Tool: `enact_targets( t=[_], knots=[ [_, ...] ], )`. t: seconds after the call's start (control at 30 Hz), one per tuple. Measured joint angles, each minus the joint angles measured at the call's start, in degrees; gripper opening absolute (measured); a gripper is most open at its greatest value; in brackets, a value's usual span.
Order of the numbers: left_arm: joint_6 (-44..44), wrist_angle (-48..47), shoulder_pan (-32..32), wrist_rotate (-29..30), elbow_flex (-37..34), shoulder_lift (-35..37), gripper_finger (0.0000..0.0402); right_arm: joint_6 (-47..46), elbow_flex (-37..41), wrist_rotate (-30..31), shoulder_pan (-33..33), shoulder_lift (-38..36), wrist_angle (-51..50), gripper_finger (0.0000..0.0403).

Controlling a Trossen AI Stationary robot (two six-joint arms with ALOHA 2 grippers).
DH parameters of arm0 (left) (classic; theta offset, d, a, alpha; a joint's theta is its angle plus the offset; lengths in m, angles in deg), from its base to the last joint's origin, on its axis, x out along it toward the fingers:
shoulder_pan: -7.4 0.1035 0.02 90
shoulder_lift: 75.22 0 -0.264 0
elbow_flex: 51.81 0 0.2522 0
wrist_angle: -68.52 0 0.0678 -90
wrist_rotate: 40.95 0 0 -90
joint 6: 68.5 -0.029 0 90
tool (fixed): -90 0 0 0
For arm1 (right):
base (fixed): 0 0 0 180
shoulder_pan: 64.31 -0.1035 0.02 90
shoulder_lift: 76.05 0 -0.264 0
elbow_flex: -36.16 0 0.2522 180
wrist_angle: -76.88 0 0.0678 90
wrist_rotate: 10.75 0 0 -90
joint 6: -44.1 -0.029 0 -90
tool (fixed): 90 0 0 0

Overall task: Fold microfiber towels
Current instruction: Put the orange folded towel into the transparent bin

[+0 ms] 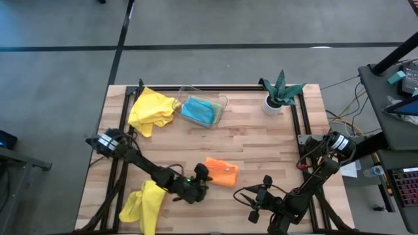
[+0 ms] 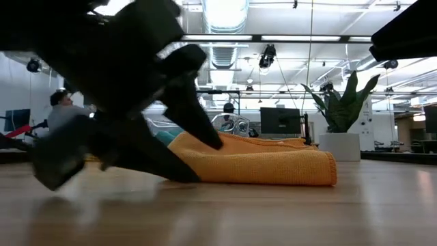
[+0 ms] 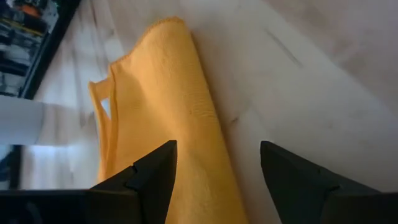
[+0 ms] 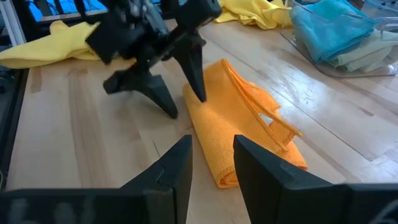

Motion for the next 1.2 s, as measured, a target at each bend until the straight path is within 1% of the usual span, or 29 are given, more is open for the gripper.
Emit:
enact_targets(
  t=[0.1,0.17,0.3,0.47,0.53,0.67,0.87,0.93,1.0,1.1,1.2],
  knots=[
    [-0.09,-6.98,0.24,3.13,5.41,-3.17,0.0215,0.08,-0.01,0.00,0.00,0.00,0.14,0.0109],
    [0.21,-8.93,0.58,3.82,7.17,-4.42,0.0215,0.55,0.00,-0.04,0.00,0.00,0.11,0.0109],
    [2.52,-9.69,2.25,4.37,7.39,-4.68,0.0219,0.52,0.00,-0.09,0.00,0.00,0.35,0.0109],
    [5.99,-13.70,4.15,6.56,7.21,-4.24,0.0249,0.56,0.00,-0.17,0.00,0.00,0.55,0.0109],
    [6.18,-13.91,4.65,6.09,6.89,-4.35,0.0260,0.70,0.00,-0.20,0.00,0.00,0.55,0.0109],
    [6.27,-13.63,5.82,2.55,6.24,-5.69,0.0269,0.68,0.00,-0.20,0.00,0.00,0.57,0.0109],
    [5.39,-12.66,6.32,2.07,6.18,-8.16,0.0269,0.70,0.06,-0.22,0.00,0.00,0.62,0.0109],
    [5.22,-12.49,6.32,2.24,6.18,-8.35,0.0262,0.69,0.07,-0.20,0.00,0.00,0.65,0.0109],
    [5.14,-11.36,6.32,3.00,6.00,-8.59,0.0246,0.70,0.09,-0.20,0.00,0.00,0.70,0.0109],
    [4.05,-10.10,6.39,3.46,5.87,-8.66,0.0209,0.70,0.11,-0.21,0.00,0.00,0.75,0.0109],
    [3.95,-9.27,6.83,2.24,5.81,-8.66,0.0163,0.70,0.11,-0.20,0.00,0.00,0.75,0.0109]
  ],
)
